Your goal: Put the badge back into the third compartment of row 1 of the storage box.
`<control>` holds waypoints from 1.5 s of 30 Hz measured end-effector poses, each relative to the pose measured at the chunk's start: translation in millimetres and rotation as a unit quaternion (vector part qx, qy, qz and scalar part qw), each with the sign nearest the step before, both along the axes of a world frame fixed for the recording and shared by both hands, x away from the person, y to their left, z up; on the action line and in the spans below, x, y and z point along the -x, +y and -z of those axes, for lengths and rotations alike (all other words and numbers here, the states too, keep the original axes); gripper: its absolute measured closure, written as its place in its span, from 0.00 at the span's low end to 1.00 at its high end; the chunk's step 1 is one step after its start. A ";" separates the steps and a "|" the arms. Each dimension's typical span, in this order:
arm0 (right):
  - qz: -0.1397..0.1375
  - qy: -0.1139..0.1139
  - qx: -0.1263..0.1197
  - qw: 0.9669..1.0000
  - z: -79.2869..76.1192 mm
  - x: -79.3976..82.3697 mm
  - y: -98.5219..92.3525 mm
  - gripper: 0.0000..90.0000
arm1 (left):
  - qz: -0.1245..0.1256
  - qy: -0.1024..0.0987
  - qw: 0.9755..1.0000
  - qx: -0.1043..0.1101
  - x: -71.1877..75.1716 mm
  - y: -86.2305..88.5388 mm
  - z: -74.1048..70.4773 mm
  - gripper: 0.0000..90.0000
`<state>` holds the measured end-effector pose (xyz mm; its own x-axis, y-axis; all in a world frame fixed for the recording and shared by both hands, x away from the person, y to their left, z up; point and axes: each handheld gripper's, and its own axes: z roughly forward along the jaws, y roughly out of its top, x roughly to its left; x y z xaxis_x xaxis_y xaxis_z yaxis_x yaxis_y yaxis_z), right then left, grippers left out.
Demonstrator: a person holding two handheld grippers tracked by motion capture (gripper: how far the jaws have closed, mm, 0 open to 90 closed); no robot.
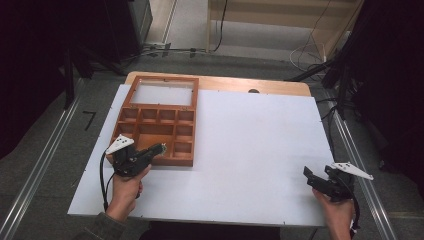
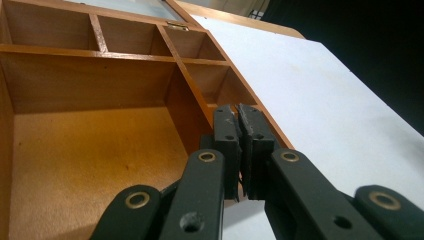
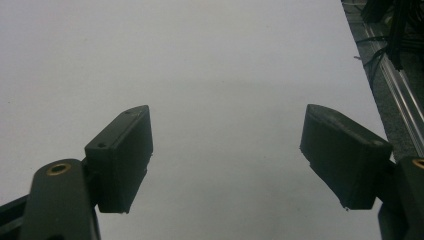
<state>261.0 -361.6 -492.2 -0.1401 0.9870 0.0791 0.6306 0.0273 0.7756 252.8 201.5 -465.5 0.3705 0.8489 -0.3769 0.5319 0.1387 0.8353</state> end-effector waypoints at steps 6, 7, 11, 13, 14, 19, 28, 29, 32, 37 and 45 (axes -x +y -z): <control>0.000 -0.001 0.002 1.000 -0.2 0.3 0.1 0.21 | -0.006 0.002 1.000 -0.002 -9.5 -0.2 -0.4 0.98; 0.001 -0.001 0.001 1.000 -0.3 0.3 0.0 0.21 | -0.008 0.002 1.000 -0.002 -10.9 -0.3 -0.5 0.98; -0.001 -0.001 0.001 1.000 -0.3 0.3 -0.4 0.21 | -0.011 0.002 1.000 -0.003 -16.6 -0.4 -1.3 0.98; -0.002 -0.001 0.000 1.000 -0.3 0.3 -0.5 0.21 | -0.013 0.004 1.000 -0.002 -19.5 -0.7 -1.4 0.98; -0.002 -0.001 0.000 1.000 -0.3 0.3 -0.5 0.21 | -0.014 0.004 1.000 -0.002 -20.9 -0.9 -1.3 0.98; 0.000 -0.001 -0.001 1.000 -0.7 0.7 -0.7 0.21 | -0.017 0.006 1.000 -0.004 -27.4 -3.2 -1.1 0.98; -0.001 -0.001 -0.001 1.000 -0.7 0.8 -0.6 0.21 | -0.026 0.010 1.000 -0.008 -39.7 -4.0 0.7 0.98; -0.001 -0.001 -0.001 1.000 -0.7 0.8 -0.6 0.21 | -0.026 0.010 1.000 -0.008 -40.9 -3.8 1.0 0.98; -0.002 -0.002 -0.001 1.000 -0.8 1.0 -0.7 0.21 | -0.028 0.011 0.999 -0.014 -44.6 -3.2 2.1 0.98; -0.003 -0.002 -0.001 1.000 -0.8 0.9 -0.3 0.21 | -0.032 0.015 0.999 -0.018 -51.7 -3.0 3.7 0.98; -0.003 -0.002 -0.002 1.000 -0.9 1.2 -0.9 0.21 | -0.039 0.017 0.999 -0.018 -61.5 -2.9 2.6 0.98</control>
<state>259.7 -362.5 -491.3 -0.1458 0.9859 0.0818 0.6266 0.0280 0.7788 314.4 198.6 -468.1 0.2907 0.8875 -0.3575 0.5497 0.1509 0.8216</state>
